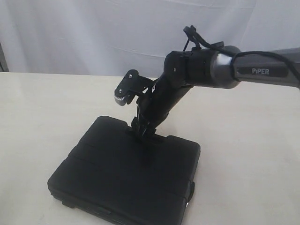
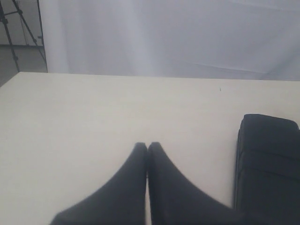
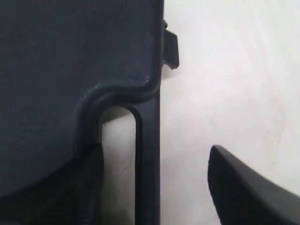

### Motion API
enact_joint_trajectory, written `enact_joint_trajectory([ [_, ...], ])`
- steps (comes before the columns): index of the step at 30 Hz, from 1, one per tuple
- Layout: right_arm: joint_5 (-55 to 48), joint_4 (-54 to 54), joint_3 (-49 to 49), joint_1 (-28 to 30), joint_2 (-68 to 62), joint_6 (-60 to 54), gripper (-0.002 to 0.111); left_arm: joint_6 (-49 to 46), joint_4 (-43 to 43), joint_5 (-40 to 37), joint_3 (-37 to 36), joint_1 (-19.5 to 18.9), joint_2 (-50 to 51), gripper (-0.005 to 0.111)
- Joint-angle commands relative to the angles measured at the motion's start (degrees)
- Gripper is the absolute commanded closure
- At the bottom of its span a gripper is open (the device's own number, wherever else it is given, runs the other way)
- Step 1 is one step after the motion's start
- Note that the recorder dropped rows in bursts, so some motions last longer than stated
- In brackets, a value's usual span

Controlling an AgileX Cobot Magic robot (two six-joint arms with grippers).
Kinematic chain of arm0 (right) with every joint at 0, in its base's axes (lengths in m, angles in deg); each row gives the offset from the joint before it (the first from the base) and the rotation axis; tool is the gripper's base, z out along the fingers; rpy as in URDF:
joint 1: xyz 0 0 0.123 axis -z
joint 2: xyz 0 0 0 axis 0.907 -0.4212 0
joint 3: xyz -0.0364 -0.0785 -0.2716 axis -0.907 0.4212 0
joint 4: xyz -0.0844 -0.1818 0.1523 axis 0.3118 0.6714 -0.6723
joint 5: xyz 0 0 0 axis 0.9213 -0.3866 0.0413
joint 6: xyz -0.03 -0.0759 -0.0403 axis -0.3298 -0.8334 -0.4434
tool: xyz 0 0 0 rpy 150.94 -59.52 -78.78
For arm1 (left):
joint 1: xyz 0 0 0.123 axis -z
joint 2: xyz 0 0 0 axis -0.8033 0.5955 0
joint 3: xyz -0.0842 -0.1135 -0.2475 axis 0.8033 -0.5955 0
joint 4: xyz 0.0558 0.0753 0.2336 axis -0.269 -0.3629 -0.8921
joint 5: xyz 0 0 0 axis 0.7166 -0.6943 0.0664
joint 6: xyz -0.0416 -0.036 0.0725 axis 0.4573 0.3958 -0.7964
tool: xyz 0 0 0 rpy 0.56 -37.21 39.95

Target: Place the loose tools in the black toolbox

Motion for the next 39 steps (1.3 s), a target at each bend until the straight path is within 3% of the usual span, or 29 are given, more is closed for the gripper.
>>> enact_joint_trajectory([
  [1, -4.8, 0.1, -4.0, 0.2, 0.3, 3.9, 0.047, 0.1, 0.1, 0.0, -0.1, 0.1, -0.2, 0.107],
  [5, -10.0, 0.1, -6.4, 0.2, 1.9, 7.8, 0.049, 0.0, 0.1, 0.0, -0.1, 0.1, -0.2, 0.107],
  [12, -23.4, 0.1, -8.0, 0.3, 8.4, 10.6, 0.109, 0.0, 0.1, 0.0, -0.1, 0.1, -0.2, 0.107],
  [20, -33.1, 0.1, -5.3, 0.3, 20.7, 17.4, 0.109, 0.0, 0.1, 0.0, -0.1, 0.1, -0.2, 0.107],
  [29, -33.1, -6.0, 17.7, 0.3, 45.3, 18.7, 0.109, 0.2, 0.1, 0.0, -0.1, 0.1, -0.2, 0.107],
  [35, -10.7, -7.3, 30.3, 0.3, 55.6, 18.9, 0.109, 0.2, 0.1, 0.0, -0.1, 0.1, -0.2, 0.107],
  [39, -7.3, -8.4, 32.6, 0.3, 58.4, 19.4, 0.109, 0.2, 0.1, 0.0, -0.1, 0.1, -0.2, 0.107],
])
